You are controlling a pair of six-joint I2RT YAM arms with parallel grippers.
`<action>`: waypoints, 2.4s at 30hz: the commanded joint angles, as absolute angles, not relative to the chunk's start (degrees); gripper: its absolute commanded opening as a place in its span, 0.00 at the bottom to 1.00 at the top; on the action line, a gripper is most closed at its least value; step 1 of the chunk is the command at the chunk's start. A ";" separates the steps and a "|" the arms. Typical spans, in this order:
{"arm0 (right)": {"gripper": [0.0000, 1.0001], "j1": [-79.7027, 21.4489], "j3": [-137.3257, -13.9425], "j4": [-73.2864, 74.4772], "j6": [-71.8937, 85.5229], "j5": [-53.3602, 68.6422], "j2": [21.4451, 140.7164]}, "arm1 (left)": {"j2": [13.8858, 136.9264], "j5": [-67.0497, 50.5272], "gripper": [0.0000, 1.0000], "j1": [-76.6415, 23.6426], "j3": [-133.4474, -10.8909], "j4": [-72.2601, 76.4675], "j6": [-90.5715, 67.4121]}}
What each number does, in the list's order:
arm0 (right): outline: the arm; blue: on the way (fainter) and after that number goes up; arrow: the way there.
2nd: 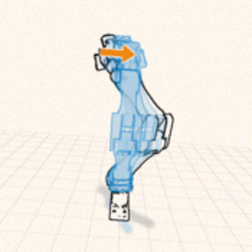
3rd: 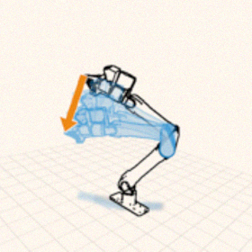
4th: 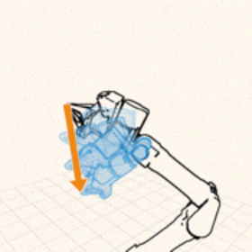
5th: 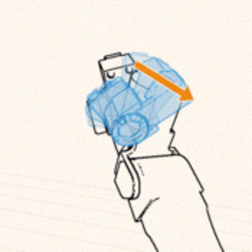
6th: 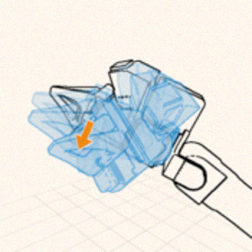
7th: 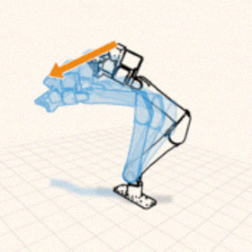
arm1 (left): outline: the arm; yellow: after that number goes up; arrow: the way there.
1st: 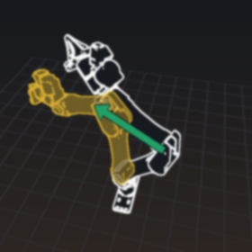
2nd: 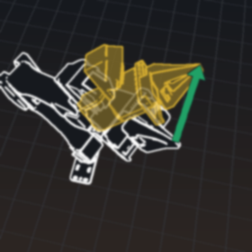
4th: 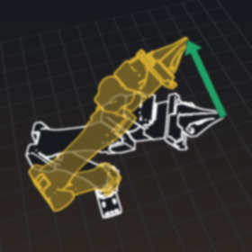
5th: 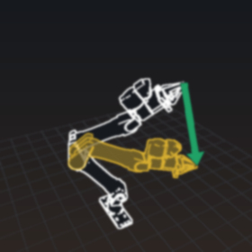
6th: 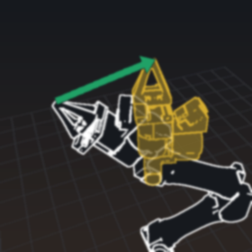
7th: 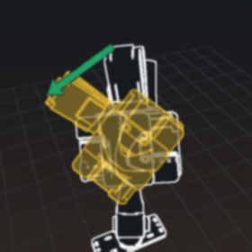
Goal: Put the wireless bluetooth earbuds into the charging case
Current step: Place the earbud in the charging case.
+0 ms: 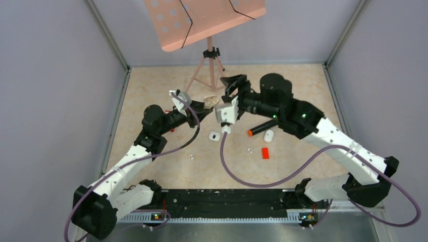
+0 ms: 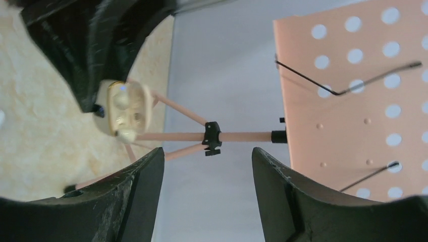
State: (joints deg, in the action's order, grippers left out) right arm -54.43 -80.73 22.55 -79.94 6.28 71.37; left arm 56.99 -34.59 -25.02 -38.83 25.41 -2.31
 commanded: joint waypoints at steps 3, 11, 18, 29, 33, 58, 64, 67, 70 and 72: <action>0.61 -46.92 -101.62 52.06 -49.23 20.66 79.19 | 57.40 -40.94 0.00 -24.98 -38.45 29.03 3.30; 0.57 -44.12 -104.03 62.90 -49.91 26.65 83.28 | 57.15 -46.87 0.00 -25.09 -39.09 25.06 7.64; 0.48 -44.15 -103.82 60.93 -46.34 26.57 84.41 | 56.71 -49.10 0.00 -25.09 -39.34 22.15 12.26; 0.47 -44.14 -103.60 57.57 -42.70 25.78 87.88 | 55.46 -50.20 0.00 -25.11 -39.15 19.99 14.45; 0.47 -44.17 -104.83 57.57 -42.31 26.39 88.83 | 55.28 -50.30 0.00 -25.08 -39.26 19.55 14.49; 0.46 -44.12 -106.72 55.17 -39.04 28.29 92.47 | 55.88 -51.25 0.00 -25.15 -40.27 17.93 15.59; 0.46 -44.08 -106.75 55.11 -39.03 28.95 92.97 | 56.46 -51.64 0.00 -25.19 -40.51 18.04 16.33; 0.46 -44.12 -107.12 55.16 -39.05 29.34 93.39 | 56.73 -52.01 0.00 -25.27 -40.70 17.72 17.33; 0.47 -44.20 -107.55 55.19 -39.02 29.61 93.86 | 56.75 -52.28 0.00 -25.31 -41.13 16.80 18.44; 0.47 -44.12 -107.59 55.26 -39.14 29.79 93.94 | 56.85 -52.22 0.00 -25.27 -41.31 16.52 18.78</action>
